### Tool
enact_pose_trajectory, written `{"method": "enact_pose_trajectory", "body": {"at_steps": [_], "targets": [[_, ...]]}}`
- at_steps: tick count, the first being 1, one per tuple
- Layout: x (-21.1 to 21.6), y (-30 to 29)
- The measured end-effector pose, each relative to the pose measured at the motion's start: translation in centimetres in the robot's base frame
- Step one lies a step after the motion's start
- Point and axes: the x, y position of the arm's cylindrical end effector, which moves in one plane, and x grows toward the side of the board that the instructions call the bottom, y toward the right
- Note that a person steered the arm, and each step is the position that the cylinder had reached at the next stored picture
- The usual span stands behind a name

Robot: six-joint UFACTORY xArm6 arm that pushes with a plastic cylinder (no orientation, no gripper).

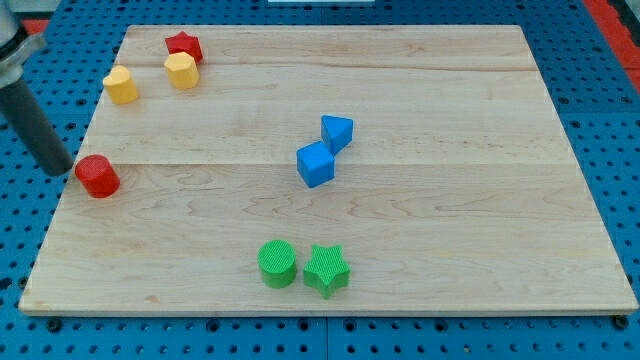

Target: Place the red circle at the top of the green star

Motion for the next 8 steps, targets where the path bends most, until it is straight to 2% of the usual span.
{"method": "enact_pose_trajectory", "body": {"at_steps": [2,3,4,6,7,8], "targets": [[2.9,12.8],[3.0,18.6],[1.8,17.3],[1.6,22.7],[3.9,26.2],[7.4,26.4]]}}
